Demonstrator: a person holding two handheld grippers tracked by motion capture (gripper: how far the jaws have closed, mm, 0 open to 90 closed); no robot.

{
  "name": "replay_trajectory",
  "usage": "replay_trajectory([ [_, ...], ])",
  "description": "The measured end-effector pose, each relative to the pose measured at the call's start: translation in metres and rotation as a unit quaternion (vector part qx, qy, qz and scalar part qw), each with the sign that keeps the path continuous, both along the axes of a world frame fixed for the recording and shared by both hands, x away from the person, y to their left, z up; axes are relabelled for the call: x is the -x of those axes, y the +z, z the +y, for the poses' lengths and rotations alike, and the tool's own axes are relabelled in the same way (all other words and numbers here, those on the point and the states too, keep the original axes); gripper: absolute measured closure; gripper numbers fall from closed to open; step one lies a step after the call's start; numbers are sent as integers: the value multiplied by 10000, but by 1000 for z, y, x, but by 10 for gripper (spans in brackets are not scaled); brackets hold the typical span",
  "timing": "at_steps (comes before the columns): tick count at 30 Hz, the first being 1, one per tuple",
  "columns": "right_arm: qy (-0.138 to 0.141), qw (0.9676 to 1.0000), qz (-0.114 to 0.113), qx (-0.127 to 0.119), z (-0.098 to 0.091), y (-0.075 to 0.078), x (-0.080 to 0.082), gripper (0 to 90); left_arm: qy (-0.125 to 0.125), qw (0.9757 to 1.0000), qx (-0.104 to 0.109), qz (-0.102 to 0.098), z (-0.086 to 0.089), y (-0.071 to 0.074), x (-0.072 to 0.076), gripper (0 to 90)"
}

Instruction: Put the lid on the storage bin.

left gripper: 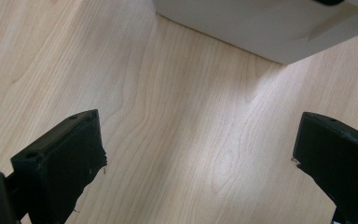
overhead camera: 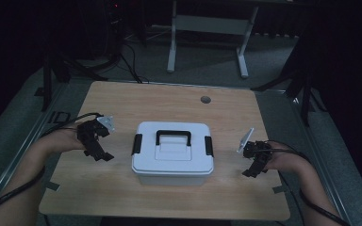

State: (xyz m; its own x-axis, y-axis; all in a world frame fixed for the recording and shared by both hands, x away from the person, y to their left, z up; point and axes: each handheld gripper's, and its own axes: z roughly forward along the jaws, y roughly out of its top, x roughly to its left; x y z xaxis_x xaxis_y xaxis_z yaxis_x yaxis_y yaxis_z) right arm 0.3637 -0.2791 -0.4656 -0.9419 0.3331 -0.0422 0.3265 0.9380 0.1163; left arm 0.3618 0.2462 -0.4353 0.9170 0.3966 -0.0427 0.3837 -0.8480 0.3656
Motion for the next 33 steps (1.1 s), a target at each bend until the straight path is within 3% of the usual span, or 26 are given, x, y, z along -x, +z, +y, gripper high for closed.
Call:
replay_trajectory([
  [18,-184,9996,-29,-193,-9,-8,1,189,232,9993,129,266,22,-34,14,13],
  [23,-225,9995,-32,-230,-10,-13,1,189,267,9991,67,337,26,-45,18,13],
  [33,-335,9992,-93,-216,-15,-15,1,188,407,9985,113,336,36,-48,21,13],
])
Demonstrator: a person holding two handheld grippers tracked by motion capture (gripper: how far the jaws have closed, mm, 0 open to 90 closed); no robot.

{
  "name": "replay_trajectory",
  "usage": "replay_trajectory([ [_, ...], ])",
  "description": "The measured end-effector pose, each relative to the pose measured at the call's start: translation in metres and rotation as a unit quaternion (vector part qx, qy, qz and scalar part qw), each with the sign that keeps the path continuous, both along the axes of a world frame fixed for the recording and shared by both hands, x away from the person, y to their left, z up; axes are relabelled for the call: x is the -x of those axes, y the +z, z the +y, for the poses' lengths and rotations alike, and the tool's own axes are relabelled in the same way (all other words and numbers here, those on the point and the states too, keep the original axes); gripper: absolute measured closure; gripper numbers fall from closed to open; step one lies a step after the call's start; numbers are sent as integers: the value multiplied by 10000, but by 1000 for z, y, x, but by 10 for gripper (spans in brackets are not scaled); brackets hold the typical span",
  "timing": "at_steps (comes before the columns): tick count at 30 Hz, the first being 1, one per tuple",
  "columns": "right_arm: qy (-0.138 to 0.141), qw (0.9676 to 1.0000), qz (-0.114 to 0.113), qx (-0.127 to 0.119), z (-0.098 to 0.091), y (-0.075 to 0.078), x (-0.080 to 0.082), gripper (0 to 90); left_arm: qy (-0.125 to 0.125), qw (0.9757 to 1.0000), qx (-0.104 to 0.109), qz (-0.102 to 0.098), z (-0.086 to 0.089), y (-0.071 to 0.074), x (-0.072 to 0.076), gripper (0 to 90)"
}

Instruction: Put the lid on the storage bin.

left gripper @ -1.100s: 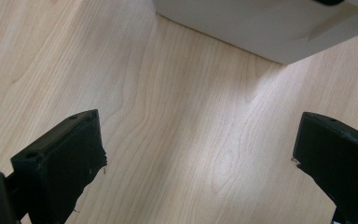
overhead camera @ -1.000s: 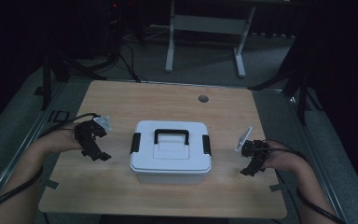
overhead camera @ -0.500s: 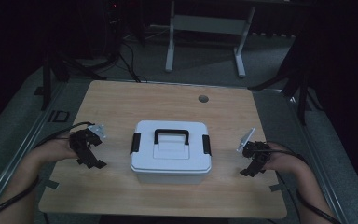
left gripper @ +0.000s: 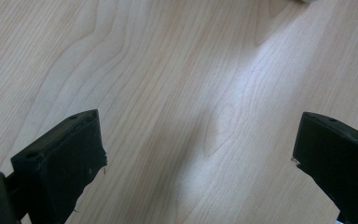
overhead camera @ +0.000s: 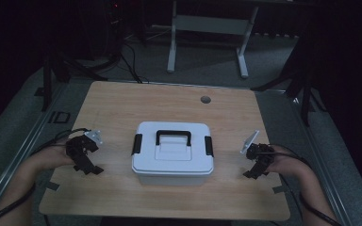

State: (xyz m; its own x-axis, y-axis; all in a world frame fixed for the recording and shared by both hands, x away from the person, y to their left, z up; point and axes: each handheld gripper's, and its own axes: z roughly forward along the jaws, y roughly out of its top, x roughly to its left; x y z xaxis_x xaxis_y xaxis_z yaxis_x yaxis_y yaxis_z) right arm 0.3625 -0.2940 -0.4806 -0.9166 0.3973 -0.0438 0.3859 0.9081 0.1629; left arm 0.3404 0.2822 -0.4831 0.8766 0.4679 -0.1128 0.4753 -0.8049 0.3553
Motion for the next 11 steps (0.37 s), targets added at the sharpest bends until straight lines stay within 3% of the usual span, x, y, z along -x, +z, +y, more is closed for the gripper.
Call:
replay_trajectory([
  [11,-105,9999,-9,-38,-9,-3,1,188,153,9998,-84,111,15,-12,5,13],
])
